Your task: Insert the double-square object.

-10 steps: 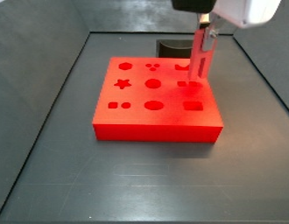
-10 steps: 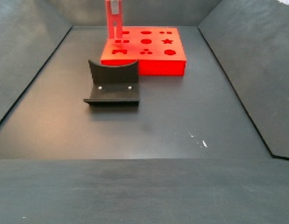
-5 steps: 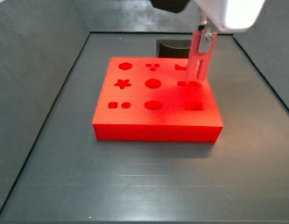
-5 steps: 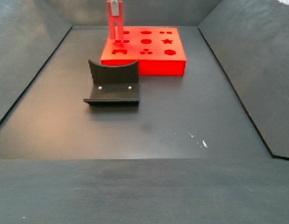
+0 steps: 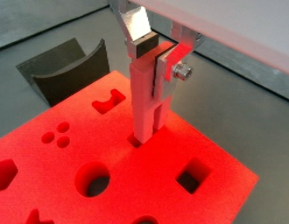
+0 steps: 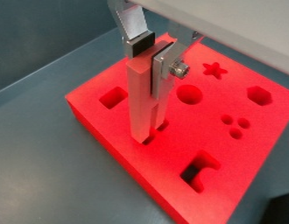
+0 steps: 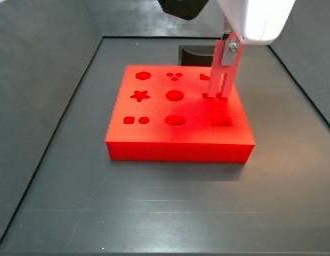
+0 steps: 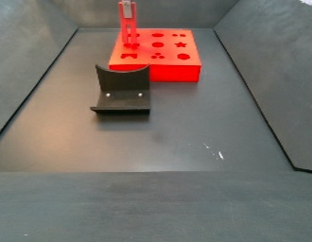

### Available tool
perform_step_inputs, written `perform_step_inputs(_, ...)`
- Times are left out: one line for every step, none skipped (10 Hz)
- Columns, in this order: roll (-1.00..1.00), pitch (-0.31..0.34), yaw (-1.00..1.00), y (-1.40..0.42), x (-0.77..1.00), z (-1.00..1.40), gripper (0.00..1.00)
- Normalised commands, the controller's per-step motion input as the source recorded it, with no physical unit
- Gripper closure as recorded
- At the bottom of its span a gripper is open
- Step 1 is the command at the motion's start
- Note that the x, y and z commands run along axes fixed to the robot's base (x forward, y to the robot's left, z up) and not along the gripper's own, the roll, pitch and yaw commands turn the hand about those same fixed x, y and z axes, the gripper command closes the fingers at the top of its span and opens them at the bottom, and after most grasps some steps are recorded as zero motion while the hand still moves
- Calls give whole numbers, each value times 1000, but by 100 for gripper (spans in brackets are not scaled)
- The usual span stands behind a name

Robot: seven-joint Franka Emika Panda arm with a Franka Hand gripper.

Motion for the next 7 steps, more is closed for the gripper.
perform_step_inputs(114,0,111,37,0,-126,100)
perform_step_inputs(89,0,51,111,-3,-86,100)
perform_step_inputs(64,0,0,100,0,-51,100)
perform_step_inputs(26,0,0,0,0,-60,100)
perform_step_inputs(0,0,0,0,0,-109,100)
perform_step_inputs(0,-9,0,-51,0,-131,100)
perform_step_inputs(0,0,0,-54,-23,-120,100)
